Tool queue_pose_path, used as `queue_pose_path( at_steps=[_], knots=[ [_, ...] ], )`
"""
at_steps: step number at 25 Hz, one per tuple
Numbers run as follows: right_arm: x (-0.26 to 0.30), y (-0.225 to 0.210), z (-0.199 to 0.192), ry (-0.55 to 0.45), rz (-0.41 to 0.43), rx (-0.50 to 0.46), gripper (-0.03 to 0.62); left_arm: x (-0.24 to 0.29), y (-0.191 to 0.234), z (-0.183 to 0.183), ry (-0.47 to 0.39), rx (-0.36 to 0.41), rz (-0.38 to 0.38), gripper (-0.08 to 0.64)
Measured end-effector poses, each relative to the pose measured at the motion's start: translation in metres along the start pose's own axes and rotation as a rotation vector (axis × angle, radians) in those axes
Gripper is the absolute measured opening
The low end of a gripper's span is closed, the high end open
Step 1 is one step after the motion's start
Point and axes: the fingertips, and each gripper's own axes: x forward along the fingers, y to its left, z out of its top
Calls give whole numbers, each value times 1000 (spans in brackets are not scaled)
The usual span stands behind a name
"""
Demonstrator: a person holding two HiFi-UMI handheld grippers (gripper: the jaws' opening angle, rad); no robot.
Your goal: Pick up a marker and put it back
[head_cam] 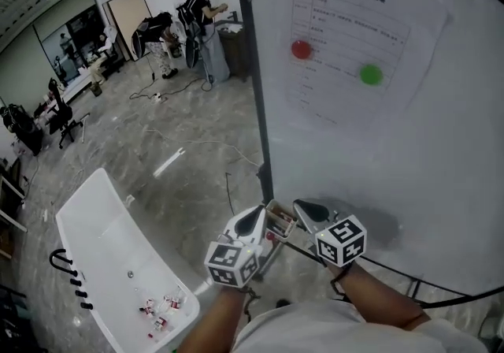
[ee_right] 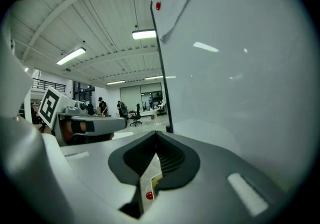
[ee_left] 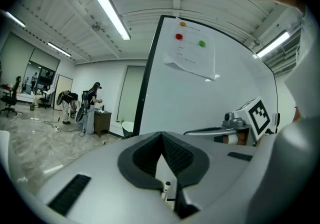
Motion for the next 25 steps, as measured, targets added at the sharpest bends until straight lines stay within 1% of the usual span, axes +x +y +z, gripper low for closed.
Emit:
queue_pose_path(
  at_steps=[4, 9, 15, 19, 25],
  knots=[
    [-12, 20, 37, -86, 17, -58, 3, 0, -10, 23, -30, 34, -5, 2],
    [-24, 32, 64, -146, 33, -86, 2, -2, -22, 43, -52, 58, -7, 2],
    [-31, 39, 75, -171, 39, -103, 2, -8, -32, 51, -65, 76, -14, 2],
    [-36, 40, 78, -181, 35, -133, 2, -7, -37, 51, -69, 76, -17, 2],
    [-37, 35, 75, -192, 28, -138, 2, -1, -37, 46, -76, 85, -21, 2]
  ],
)
